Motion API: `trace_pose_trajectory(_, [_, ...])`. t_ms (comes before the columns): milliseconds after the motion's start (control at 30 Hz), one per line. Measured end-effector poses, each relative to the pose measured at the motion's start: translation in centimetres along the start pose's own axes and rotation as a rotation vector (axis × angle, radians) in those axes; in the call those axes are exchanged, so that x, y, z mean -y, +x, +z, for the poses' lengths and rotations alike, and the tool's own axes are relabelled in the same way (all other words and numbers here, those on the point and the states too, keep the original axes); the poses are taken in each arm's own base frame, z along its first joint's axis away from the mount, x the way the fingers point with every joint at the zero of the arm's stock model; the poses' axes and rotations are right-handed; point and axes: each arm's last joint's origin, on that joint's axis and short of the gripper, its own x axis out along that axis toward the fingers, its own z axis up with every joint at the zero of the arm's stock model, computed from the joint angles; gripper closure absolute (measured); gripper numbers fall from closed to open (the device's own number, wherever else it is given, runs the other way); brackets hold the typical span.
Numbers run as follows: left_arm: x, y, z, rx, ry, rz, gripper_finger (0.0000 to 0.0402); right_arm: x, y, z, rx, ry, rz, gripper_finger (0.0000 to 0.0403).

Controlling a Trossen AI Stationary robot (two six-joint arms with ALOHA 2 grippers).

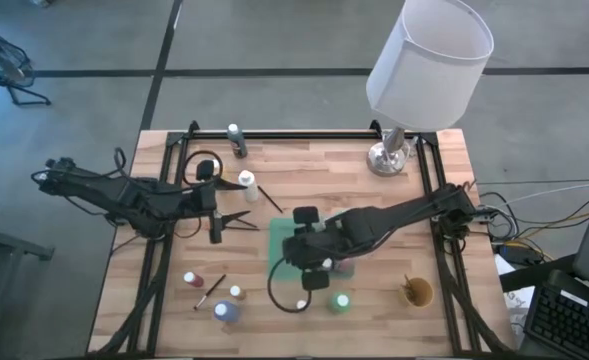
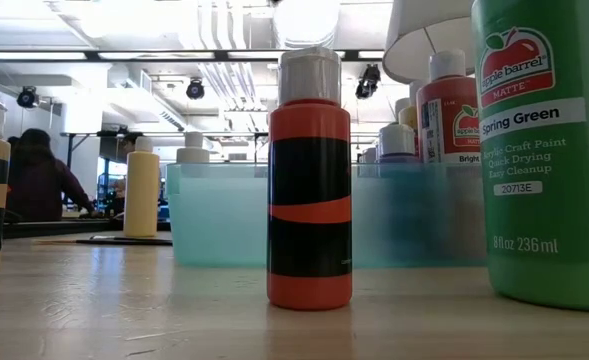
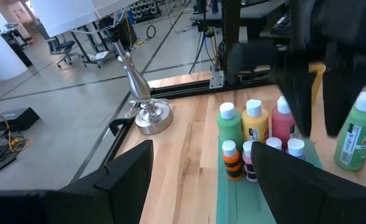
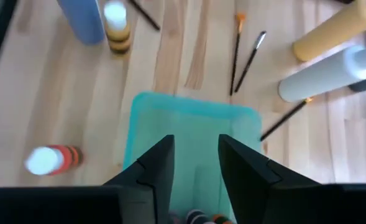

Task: Pick & Place Paint Supplies
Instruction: Put the green paint bottle into the green bin

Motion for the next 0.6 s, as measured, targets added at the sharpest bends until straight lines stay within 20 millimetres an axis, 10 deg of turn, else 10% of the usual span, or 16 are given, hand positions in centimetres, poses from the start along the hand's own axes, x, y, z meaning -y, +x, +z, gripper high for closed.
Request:
trace_pose_trajectory(300, [0.3,0.4,-0.1,-0.014,0.009,-0.002,0.0125,1.5,-6.5,2.7,0.176,-0.013,0.011,0.0323])
trace_pose_trajectory(600, [0.6,1.0,-0.3,-0.034,0.02,-0.004,0.0124,1.9,-8.8,4.6,0.389,0.055,0.025,0.0353])
